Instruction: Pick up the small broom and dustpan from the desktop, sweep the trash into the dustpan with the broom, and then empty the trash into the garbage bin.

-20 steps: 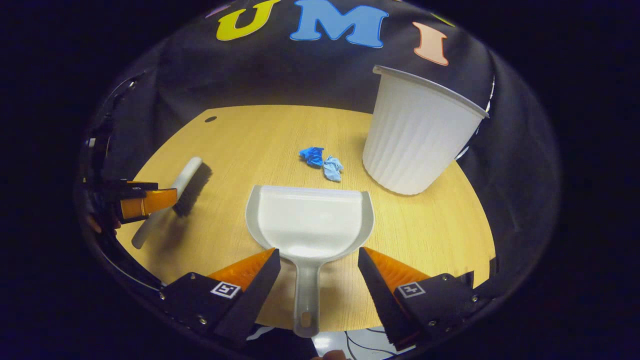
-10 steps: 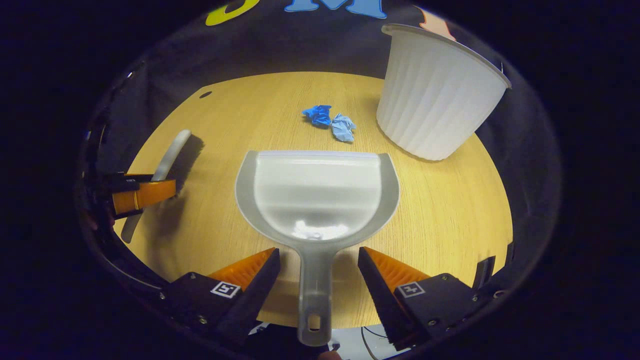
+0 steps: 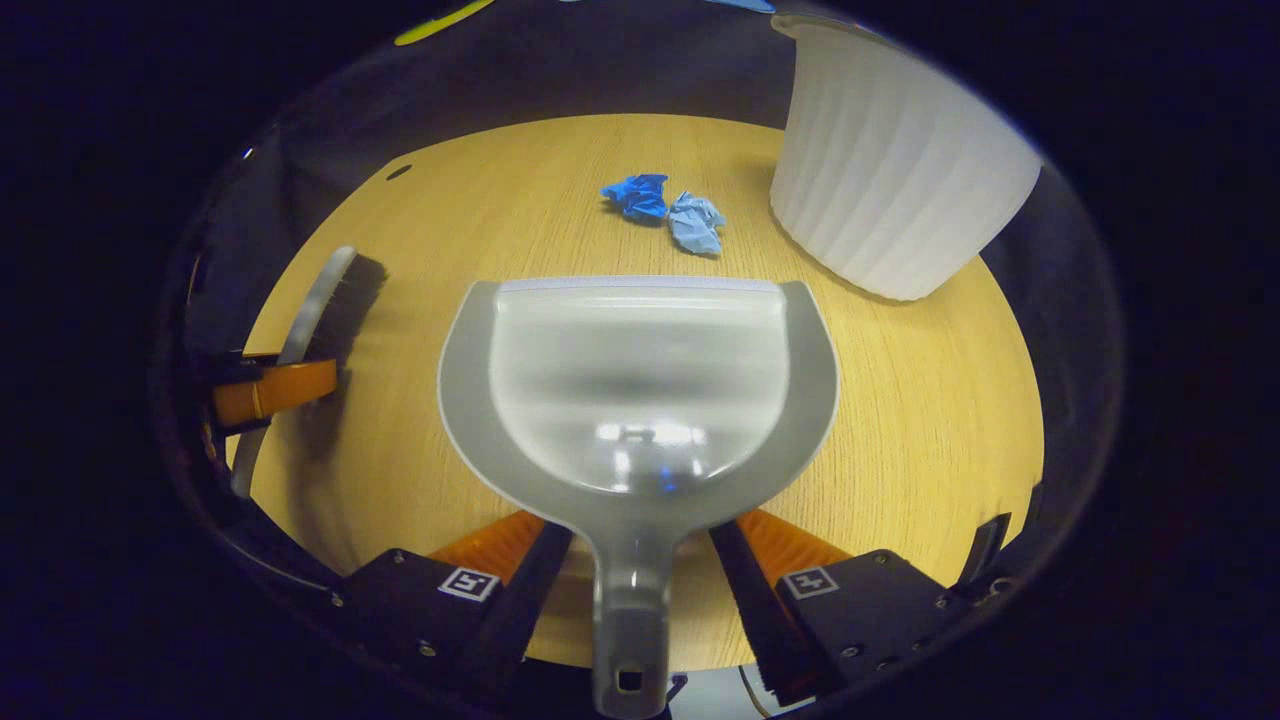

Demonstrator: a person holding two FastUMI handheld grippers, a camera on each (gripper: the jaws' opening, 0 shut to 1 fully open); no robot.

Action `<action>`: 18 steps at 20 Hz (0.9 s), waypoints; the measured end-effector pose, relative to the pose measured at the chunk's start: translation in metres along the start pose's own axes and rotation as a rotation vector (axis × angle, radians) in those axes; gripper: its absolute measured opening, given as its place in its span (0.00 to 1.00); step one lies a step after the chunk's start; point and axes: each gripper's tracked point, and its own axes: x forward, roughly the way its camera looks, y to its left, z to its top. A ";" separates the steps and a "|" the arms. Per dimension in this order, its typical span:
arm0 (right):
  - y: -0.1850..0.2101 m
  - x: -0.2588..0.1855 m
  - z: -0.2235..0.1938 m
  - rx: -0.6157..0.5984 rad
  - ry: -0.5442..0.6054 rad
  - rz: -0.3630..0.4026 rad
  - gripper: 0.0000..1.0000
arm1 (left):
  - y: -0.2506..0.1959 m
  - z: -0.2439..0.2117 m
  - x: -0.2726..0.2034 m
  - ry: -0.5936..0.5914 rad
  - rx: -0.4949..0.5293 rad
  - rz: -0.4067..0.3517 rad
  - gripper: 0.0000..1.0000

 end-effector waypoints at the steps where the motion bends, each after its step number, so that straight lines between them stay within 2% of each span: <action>1: 0.000 0.000 -0.002 0.010 0.005 0.006 0.80 | 0.001 -0.001 0.001 0.006 -0.004 0.002 0.69; 2: 0.000 0.000 -0.002 0.014 0.007 0.008 0.68 | 0.002 0.000 0.002 0.007 -0.004 0.006 0.71; 4: -0.002 0.001 -0.003 0.012 0.011 0.000 0.67 | 0.006 0.002 0.003 0.002 -0.003 0.018 0.66; 6: -0.004 0.000 -0.003 0.011 0.004 -0.006 0.47 | 0.011 0.002 0.002 0.004 0.010 0.030 0.58; 7: -0.004 0.002 -0.003 0.007 0.002 -0.005 0.47 | 0.013 0.003 0.003 0.003 0.014 0.037 0.59; 9: -0.004 -0.002 -0.001 0.003 -0.004 -0.006 0.47 | 0.012 0.004 0.003 0.006 0.012 0.038 0.53; 10: -0.003 -0.001 -0.002 0.000 -0.001 -0.009 0.36 | 0.013 0.004 0.003 0.006 0.016 0.038 0.51; 12: -0.003 0.000 -0.001 0.007 -0.007 -0.003 0.36 | 0.011 0.005 0.003 0.004 0.029 0.036 0.52; 15: -0.007 0.000 -0.001 -0.014 -0.013 0.005 0.34 | 0.009 0.013 0.003 0.000 0.076 0.035 0.47; 18: -0.016 0.000 0.000 -0.027 -0.010 0.014 0.34 | -0.006 0.032 0.006 -0.019 0.092 0.007 0.48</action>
